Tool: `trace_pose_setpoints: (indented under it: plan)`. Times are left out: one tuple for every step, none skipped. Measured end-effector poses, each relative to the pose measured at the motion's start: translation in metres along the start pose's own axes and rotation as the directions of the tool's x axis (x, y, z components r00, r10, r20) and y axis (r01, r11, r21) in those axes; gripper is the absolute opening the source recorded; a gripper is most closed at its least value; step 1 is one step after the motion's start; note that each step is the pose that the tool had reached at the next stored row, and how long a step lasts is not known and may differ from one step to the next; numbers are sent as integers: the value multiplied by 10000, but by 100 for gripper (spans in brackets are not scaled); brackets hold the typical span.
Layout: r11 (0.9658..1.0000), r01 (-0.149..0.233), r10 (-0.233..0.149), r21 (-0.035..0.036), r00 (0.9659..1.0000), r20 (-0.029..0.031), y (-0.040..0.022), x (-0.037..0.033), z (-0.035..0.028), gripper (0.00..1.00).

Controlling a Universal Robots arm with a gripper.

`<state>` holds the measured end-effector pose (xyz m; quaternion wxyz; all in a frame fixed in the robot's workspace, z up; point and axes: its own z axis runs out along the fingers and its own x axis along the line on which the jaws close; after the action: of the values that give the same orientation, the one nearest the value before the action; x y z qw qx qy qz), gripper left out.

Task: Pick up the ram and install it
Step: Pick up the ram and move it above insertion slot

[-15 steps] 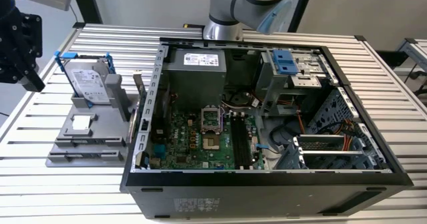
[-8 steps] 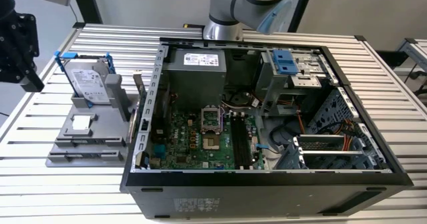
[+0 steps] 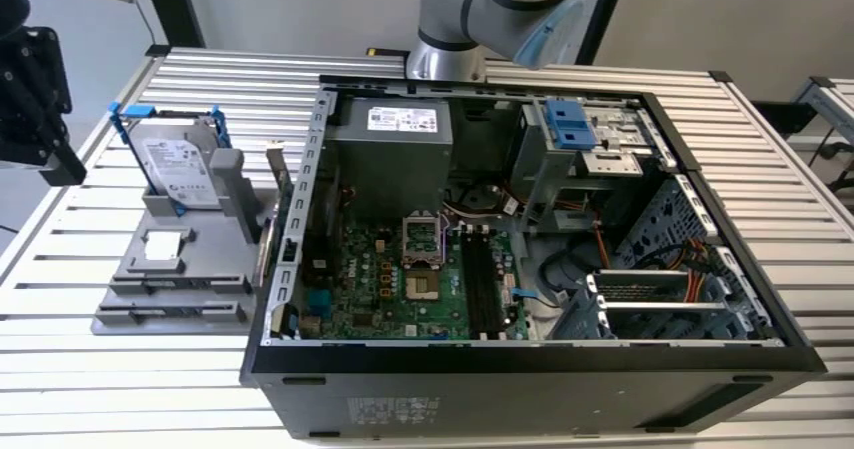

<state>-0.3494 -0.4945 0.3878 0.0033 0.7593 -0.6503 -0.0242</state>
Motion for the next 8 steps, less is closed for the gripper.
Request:
trace_pose_setpoints:
  plan:
    - [10000, 14, -14, 0, 10000, -1, 0, 0, 0, 0]
    - [10000, 5, -5, 0, 10000, -1, 0, 0, 0, 0]
    - [10000, -6, 6, 0, 10000, 0, 0, 0, 0, 0]
    - [10000, -17, 17, 1, 10000, 0, 0, 0, 0, 0]
    - [10000, -28, 28, 1, 10000, 1, 0, 0, 0, 0]
    - [10000, -38, 38, 1, 10000, 1, 0, 0, 0, 0]
    - [10000, -48, 48, 2, 10000, 2, 0, 0, 0, 0]
    - [10000, -58, 58, 2, 10000, 2, 0, 0, 0, 0]
